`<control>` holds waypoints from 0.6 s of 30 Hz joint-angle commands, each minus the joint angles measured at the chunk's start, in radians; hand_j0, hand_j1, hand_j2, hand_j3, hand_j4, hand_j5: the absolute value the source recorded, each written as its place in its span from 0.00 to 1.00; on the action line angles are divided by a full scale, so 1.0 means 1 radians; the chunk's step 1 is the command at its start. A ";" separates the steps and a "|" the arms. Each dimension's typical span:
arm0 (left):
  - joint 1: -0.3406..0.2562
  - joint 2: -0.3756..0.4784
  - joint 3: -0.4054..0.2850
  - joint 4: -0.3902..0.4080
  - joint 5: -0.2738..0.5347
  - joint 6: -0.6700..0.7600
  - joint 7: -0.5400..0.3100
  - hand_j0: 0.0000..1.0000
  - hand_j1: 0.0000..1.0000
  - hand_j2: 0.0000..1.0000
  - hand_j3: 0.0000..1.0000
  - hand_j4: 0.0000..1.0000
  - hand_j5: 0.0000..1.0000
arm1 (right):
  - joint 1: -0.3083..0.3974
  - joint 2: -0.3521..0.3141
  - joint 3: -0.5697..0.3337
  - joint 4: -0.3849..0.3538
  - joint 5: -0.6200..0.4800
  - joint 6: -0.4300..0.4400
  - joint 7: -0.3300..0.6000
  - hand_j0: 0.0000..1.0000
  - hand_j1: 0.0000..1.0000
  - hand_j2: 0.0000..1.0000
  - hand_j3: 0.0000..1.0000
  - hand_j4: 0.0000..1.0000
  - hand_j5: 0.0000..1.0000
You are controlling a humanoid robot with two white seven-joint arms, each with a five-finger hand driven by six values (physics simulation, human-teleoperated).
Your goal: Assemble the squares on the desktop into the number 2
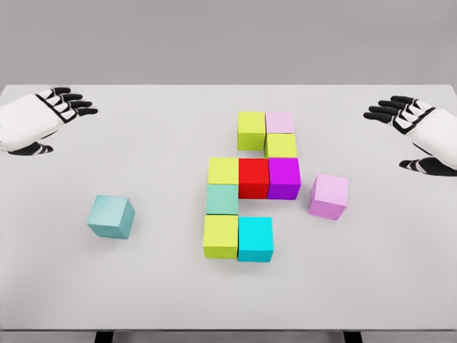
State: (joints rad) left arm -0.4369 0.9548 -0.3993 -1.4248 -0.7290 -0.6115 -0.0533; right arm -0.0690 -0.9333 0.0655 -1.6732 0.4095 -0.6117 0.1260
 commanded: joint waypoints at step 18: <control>-0.312 0.012 -0.556 0.224 0.355 0.001 -0.065 1.00 1.00 1.00 1.00 1.00 1.00 | -0.304 -0.188 0.286 0.009 -0.034 0.001 0.164 1.00 1.00 1.00 1.00 1.00 1.00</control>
State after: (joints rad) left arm -0.7561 0.9452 -0.8442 -1.2228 -0.4640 -0.6112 -0.1186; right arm -0.3987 -1.0766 0.2449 -1.6633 0.3605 -0.6110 0.2434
